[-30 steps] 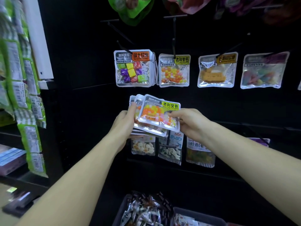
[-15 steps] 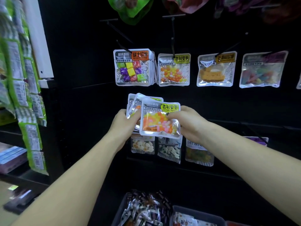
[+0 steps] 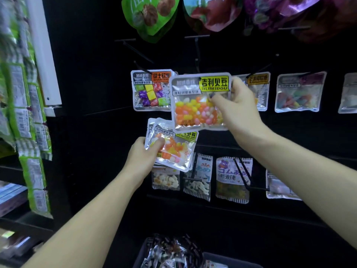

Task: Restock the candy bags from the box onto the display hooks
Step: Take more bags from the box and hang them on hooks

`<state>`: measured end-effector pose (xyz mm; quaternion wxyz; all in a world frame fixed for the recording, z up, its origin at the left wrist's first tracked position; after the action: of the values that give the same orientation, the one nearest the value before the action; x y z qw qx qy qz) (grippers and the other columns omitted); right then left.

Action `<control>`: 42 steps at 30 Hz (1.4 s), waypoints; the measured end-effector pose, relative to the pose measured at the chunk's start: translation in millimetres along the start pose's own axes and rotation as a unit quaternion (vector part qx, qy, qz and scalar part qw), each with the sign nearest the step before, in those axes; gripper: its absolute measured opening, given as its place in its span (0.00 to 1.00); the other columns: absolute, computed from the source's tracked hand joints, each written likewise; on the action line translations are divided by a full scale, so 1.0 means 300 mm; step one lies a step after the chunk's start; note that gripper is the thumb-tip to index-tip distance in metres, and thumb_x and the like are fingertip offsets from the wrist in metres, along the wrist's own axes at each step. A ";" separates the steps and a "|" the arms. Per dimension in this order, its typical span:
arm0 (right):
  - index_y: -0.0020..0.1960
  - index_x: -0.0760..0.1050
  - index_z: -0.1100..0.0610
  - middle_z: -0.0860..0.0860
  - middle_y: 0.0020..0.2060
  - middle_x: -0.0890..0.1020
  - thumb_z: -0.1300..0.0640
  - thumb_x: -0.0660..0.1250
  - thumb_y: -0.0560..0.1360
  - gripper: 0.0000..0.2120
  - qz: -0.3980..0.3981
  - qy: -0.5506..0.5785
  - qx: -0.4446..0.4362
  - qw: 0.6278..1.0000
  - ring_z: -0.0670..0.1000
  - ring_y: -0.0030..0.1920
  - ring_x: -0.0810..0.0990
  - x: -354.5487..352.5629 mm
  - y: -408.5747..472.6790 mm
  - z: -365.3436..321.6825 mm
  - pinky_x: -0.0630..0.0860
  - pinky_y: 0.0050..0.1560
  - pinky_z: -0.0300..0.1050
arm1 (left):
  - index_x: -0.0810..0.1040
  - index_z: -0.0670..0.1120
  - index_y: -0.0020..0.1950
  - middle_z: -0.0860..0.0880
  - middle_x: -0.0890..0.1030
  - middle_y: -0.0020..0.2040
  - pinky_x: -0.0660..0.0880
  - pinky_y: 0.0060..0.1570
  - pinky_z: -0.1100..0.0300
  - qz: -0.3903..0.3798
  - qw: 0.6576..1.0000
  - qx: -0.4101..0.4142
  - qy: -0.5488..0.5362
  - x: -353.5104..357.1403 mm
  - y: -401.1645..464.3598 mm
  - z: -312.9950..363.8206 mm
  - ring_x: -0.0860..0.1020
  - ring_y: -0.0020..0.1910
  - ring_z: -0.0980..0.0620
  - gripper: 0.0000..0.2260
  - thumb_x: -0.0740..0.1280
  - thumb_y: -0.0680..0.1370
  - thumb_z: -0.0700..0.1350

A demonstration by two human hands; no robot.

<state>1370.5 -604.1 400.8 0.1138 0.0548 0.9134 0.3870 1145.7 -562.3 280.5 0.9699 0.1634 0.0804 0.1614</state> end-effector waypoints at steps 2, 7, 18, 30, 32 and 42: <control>0.51 0.75 0.50 0.47 0.46 0.83 0.64 0.68 0.80 0.08 0.011 0.011 0.003 1.000 0.45 0.48 0.82 0.007 0.032 -0.022 0.79 0.51 0.41 | 0.79 0.49 0.57 0.50 0.85 0.51 0.78 0.46 0.56 -0.004 1.000 0.001 0.004 -0.002 -0.003 0.002 0.85 0.49 0.51 0.12 0.70 0.80 0.55; 0.50 0.76 0.53 0.50 0.45 0.82 0.64 0.69 0.78 0.07 0.023 0.040 0.049 0.998 0.48 0.47 0.80 0.043 0.090 -0.042 0.80 0.57 0.50 | 0.79 0.50 0.58 0.52 0.85 0.52 0.80 0.50 0.55 -0.009 1.000 0.005 0.015 0.001 -0.003 0.000 0.85 0.50 0.52 0.13 0.70 0.80 0.57; 0.57 0.79 0.60 0.51 0.44 0.82 0.64 0.69 0.77 0.10 0.063 0.055 0.074 0.994 0.41 0.36 0.79 0.052 0.135 -0.039 0.76 0.42 0.39 | 0.79 0.48 0.59 0.52 0.86 0.52 0.80 0.51 0.55 -0.007 1.000 0.010 0.015 0.000 -0.006 0.004 0.85 0.50 0.52 0.14 0.70 0.80 0.56; 0.46 0.79 0.54 0.54 0.48 0.84 0.62 0.69 0.76 0.04 0.080 0.055 0.164 0.982 0.58 0.53 0.84 0.109 0.265 0.118 0.80 0.63 0.61 | 0.80 0.50 0.56 0.51 0.86 0.51 0.82 0.54 0.50 -0.018 1.000 0.017 0.002 -0.005 -0.006 -0.002 0.86 0.49 0.51 0.11 0.70 0.80 0.56; 0.48 0.76 0.55 0.54 0.45 0.80 0.61 0.68 0.77 0.02 0.086 0.035 0.180 0.979 0.59 0.51 0.81 0.110 0.300 0.149 0.81 0.55 0.54 | 0.80 0.49 0.56 0.51 0.86 0.51 0.82 0.52 0.52 -0.020 1.000 0.018 -0.004 -0.007 -0.004 -0.008 0.86 0.49 0.51 0.12 0.70 0.80 0.56; 0.71 0.72 0.62 0.55 0.59 0.80 0.46 0.70 0.79 0.27 0.110 -0.044 0.248 0.961 0.58 0.60 0.78 0.108 0.394 0.259 0.76 0.59 0.52 | 0.79 0.50 0.54 0.50 0.86 0.50 0.81 0.48 0.53 -0.015 0.999 0.031 0.002 -0.003 0.008 -0.032 0.86 0.47 0.52 0.12 0.70 0.80 0.57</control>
<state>1359.9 -461.9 428.0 0.0931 0.1984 0.9632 0.1558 1142.1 -557.8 272.3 0.9665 0.1922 0.0898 0.1447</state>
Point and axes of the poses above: each hand's wrist, its own y-axis towards the middle knuckle, its own x-axis out of the palm, z = x × y, the point moved 1 cm from there along y, towards the middle knuckle
